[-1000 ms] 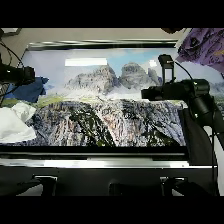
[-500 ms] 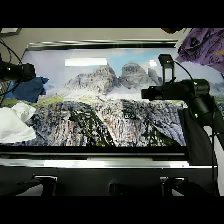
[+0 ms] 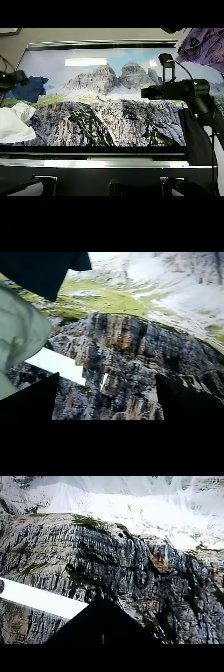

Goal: Fold the clothes and pants, and hang the long-sleeved shirts on hangers.

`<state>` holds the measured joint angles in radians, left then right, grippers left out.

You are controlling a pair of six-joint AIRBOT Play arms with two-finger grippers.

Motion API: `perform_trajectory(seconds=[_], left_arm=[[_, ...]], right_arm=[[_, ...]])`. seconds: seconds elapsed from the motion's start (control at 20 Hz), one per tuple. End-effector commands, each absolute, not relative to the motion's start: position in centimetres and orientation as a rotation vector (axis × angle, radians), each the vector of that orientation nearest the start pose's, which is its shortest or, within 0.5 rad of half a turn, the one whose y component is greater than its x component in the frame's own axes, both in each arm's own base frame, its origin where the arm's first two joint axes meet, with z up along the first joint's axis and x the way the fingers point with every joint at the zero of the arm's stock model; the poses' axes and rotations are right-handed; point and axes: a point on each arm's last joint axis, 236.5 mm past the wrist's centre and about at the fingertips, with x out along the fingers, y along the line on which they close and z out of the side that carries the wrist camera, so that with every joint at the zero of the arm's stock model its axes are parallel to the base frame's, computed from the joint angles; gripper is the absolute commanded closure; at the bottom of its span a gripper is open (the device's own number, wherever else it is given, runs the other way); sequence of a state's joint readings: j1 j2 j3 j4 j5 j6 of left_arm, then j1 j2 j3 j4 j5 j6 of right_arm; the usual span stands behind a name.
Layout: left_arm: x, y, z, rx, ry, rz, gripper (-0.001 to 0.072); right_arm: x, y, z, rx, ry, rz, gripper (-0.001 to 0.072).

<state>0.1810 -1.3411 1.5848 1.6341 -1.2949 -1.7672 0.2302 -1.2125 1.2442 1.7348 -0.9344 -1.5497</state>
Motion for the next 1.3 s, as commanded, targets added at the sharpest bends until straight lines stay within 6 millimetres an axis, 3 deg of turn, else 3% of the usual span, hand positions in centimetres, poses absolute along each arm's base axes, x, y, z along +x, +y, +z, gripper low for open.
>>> perform_trajectory(seconds=[0.0, 0.15, 0.3, 0.45, 0.65, 0.7, 0.8, 0.9, 1.05, 1.15, 1.25], left_arm=[[40.6, 18.8, 8.4, -0.324, 1.026, 0.525, -0.0013], [38.5, 24.4, 4.1, -0.437, 0.958, 0.627, -0.0013], [37.5, 27.8, 0.3, -0.481, 0.898, 0.688, -0.0013], [37.2, 29.0, -4.0, -0.490, 0.934, 0.700, -0.0013], [37.5, 28.6, -8.1, -0.538, 0.992, 0.692, -0.0013], [37.6, 28.3, -8.6, -0.559, 0.998, 0.689, 0.0047], [37.4, 27.4, -9.0, -0.606, 1.022, 0.680, 0.0692], [37.6, 25.9, -8.3, -0.622, 1.051, 0.638, 0.0691], [39.7, 21.7, -4.0, -0.590, 1.024, 0.513, 0.0692], [41.8, 16.2, 0.0, -0.582, 0.977, 0.390, 0.0692], [43.7, 8.3, 3.9, -0.585, 0.938, 0.215, 0.0692]], right_arm=[[42.6, 13.2, 9.7, 0.067, 0.916, 0.284, 0.0675], [42.5, 13.2, 9.6, 0.066, 0.919, 0.285, 0.0675], [42.2, 13.2, 9.4, 0.064, 0.933, 0.285, 0.0675], [42.3, 13.2, 9.5, 0.064, 0.930, 0.285, 0.0675], [42.3, 13.2, 9.5, 0.064, 0.930, 0.285, 0.0675], [42.3, 13.2, 9.5, 0.064, 0.929, 0.285, 0.0675], [42.3, 13.2, 9.5, 0.064, 0.932, 0.285, 0.0675], [42.2, 13.2, 9.4, 0.081, 0.938, 0.276, 0.0674], [41.6, 13.1, 9.6, 0.115, 0.957, 0.258, 0.0673], [40.8, 12.8, 10.1, 0.103, 0.967, 0.257, 0.0674], [39.9, 12.2, 10.7, 0.080, 0.974, 0.248, 0.0675]])
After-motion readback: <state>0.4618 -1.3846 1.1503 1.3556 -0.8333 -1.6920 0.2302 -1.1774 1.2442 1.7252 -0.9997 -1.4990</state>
